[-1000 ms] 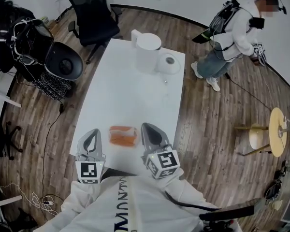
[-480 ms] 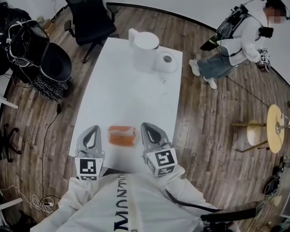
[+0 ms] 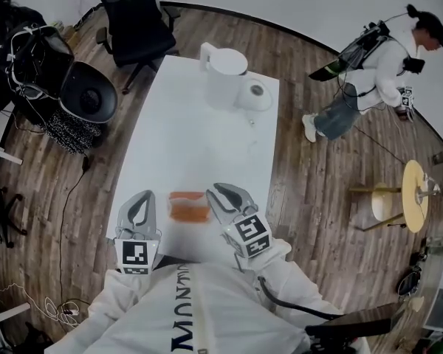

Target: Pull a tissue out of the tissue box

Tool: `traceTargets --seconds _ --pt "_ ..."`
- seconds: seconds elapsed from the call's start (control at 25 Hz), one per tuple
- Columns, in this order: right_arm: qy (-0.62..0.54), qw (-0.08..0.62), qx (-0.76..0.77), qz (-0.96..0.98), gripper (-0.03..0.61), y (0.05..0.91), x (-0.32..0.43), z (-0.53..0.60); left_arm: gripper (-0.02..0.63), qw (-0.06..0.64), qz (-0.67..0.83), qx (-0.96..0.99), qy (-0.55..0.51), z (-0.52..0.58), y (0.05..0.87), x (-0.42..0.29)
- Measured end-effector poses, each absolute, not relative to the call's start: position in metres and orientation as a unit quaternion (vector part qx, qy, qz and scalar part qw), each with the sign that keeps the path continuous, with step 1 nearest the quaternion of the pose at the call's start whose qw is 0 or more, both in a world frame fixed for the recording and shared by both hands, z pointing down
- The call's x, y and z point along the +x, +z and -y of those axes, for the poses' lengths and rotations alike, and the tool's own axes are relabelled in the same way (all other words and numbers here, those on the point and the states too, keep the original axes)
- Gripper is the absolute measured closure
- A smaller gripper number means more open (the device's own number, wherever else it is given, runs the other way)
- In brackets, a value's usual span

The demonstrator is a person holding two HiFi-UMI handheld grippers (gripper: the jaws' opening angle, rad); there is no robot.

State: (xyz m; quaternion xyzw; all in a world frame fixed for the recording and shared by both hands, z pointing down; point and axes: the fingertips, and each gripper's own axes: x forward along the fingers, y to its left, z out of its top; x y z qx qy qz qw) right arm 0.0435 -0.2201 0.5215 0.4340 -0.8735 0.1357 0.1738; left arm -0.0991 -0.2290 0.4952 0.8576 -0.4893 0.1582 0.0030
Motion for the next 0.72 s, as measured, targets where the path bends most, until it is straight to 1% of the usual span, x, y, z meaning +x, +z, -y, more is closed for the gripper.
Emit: traceTargets --seconds 0.12,0.2,0.32,0.6,0.72 --pt "0.137 0.201 0.382 0.892 0.482 0.53 0.034 0.219 0.617 0.008 0.493 0.856 0.154 0.229 0.496 -0.103" --pt "0.136 0.225 0.345 0.901 0.447 0.537 0.028 0.215 0.617 0.01 0.496 0.854 0.154 0.227 0.498 -0.107" --pt "0.128 0.255 0.287 0.914 0.413 0.544 0.017 0.212 0.617 0.014 0.501 0.852 0.152 0.227 0.5 -0.112" --pt "0.116 0.358 0.195 0.906 0.405 0.585 0.004 0.214 0.617 0.015 0.505 0.85 0.151 0.23 0.501 -0.119" --pt "0.116 0.387 0.165 0.9 0.405 0.602 0.001 0.211 0.617 0.014 0.509 0.847 0.15 0.23 0.5 -0.119"
